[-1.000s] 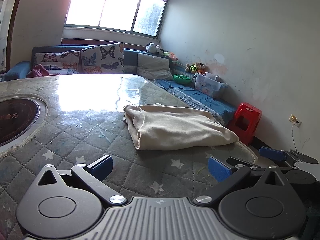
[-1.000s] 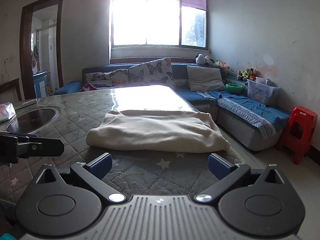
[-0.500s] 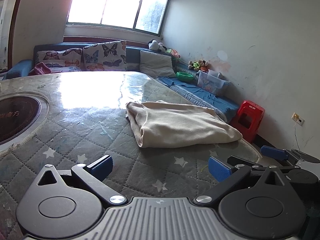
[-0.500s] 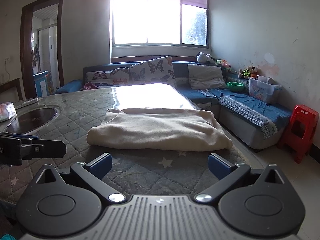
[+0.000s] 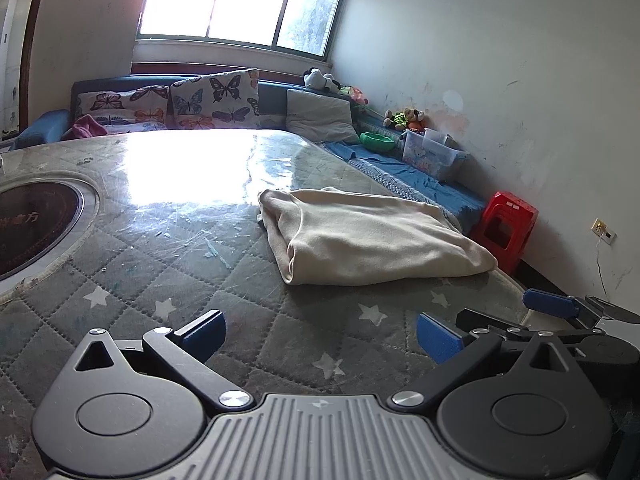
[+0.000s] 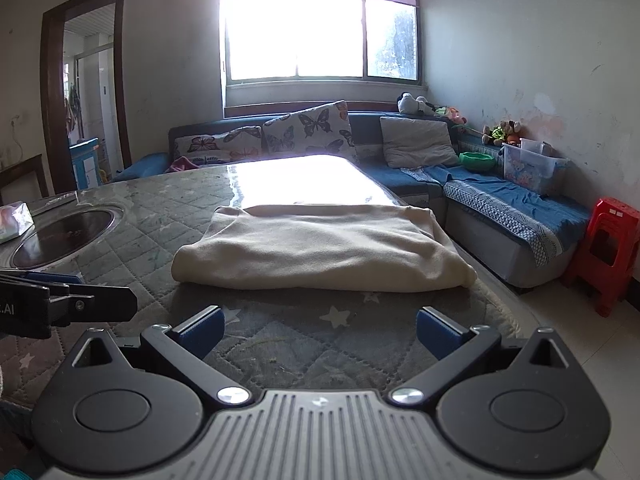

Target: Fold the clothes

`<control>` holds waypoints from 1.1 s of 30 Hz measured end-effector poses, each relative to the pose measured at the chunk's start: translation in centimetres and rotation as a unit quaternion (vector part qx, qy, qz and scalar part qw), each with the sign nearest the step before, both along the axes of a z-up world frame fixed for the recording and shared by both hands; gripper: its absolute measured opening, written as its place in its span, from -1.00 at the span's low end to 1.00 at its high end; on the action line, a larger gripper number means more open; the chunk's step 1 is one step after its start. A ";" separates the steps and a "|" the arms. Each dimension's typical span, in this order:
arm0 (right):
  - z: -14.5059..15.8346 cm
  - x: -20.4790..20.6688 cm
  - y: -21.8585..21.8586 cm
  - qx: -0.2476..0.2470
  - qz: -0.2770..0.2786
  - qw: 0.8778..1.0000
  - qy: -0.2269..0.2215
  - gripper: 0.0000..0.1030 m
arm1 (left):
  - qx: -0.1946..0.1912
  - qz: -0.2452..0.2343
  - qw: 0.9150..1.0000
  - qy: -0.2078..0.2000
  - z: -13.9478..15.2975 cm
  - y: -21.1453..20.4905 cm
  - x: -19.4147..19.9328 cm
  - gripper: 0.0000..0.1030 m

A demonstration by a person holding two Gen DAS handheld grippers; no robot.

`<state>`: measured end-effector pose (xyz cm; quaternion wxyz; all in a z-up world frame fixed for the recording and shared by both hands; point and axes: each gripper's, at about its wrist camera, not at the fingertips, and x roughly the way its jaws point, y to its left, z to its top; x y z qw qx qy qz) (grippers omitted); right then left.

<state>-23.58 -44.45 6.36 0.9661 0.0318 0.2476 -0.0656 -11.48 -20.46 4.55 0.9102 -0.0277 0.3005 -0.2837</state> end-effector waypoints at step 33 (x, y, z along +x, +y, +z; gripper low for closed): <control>-0.6 3.8 -1.2 0.032 0.007 0.999 0.026 1.00 | 0.038 -0.009 0.999 0.015 0.2 -1.5 3.9 1.00</control>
